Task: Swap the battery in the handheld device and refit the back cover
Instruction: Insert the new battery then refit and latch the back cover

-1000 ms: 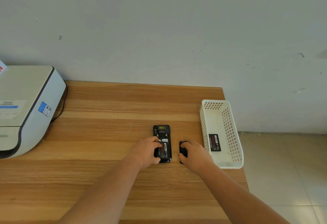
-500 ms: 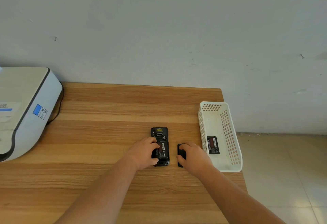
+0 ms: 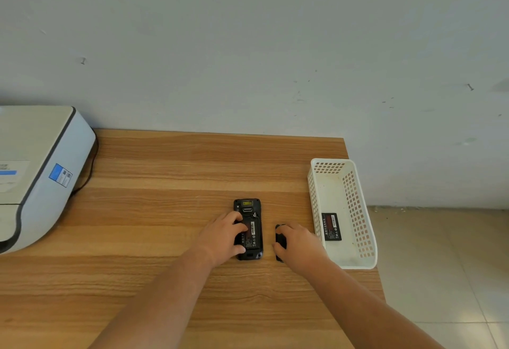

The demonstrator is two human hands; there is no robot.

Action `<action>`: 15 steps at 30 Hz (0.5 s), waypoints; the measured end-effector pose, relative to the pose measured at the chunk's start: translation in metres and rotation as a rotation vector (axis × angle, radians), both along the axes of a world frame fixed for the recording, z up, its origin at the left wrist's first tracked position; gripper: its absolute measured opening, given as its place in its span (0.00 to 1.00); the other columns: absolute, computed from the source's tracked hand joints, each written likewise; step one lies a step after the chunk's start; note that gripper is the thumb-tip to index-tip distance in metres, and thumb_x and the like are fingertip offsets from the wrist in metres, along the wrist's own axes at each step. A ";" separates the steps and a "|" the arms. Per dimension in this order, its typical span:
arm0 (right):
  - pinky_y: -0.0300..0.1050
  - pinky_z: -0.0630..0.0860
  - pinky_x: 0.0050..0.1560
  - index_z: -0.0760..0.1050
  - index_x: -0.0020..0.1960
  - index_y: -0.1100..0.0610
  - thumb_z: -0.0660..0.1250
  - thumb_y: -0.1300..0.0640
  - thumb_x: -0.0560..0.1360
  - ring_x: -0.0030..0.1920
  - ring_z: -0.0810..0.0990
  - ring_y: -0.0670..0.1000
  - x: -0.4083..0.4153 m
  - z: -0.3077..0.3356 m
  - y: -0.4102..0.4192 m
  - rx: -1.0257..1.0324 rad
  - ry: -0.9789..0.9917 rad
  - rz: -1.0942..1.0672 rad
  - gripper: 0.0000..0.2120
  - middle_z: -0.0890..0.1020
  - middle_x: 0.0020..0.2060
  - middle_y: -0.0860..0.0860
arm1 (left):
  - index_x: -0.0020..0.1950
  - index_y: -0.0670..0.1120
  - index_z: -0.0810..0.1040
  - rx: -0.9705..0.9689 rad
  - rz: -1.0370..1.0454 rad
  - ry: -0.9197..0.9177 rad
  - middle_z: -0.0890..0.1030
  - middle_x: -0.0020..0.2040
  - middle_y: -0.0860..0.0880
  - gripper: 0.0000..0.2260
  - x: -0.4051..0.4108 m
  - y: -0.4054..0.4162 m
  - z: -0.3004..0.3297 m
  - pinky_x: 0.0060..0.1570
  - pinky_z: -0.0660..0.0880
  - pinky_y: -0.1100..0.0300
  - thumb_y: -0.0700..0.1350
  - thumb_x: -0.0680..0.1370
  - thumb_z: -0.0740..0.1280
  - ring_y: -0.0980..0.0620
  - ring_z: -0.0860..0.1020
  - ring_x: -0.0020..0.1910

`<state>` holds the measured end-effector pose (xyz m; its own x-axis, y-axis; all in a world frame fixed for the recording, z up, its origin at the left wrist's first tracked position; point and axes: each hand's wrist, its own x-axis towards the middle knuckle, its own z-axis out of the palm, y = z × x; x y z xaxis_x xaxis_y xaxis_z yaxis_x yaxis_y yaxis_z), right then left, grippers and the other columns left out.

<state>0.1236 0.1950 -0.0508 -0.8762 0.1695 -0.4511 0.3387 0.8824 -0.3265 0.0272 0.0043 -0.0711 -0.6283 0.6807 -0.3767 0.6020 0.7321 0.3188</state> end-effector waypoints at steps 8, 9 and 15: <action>0.54 0.67 0.67 0.67 0.71 0.48 0.63 0.46 0.77 0.68 0.68 0.53 -0.023 -0.013 -0.019 0.023 0.036 0.135 0.23 0.69 0.69 0.49 | 0.73 0.53 0.67 -0.047 0.106 0.009 0.69 0.68 0.52 0.27 -0.010 -0.003 0.006 0.68 0.67 0.51 0.56 0.76 0.69 0.51 0.67 0.68; 0.55 0.66 0.68 0.66 0.71 0.48 0.64 0.47 0.77 0.69 0.66 0.54 -0.025 -0.014 -0.021 0.031 0.041 0.156 0.24 0.68 0.70 0.49 | 0.74 0.53 0.67 -0.057 0.107 0.006 0.70 0.67 0.52 0.28 -0.010 -0.002 0.007 0.68 0.67 0.51 0.57 0.76 0.69 0.51 0.67 0.68; 0.57 0.60 0.71 0.64 0.72 0.47 0.64 0.45 0.77 0.70 0.64 0.55 -0.035 -0.022 -0.024 0.113 0.038 0.220 0.26 0.66 0.71 0.50 | 0.75 0.53 0.66 -0.106 0.095 0.017 0.70 0.66 0.50 0.28 -0.003 0.003 0.003 0.68 0.65 0.51 0.56 0.77 0.68 0.49 0.66 0.67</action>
<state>0.0885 0.1706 -0.0732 -0.9134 0.0202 -0.4065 0.1239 0.9651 -0.2306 0.0245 0.0070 -0.0684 -0.6946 0.5750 -0.4323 0.5333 0.8149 0.2269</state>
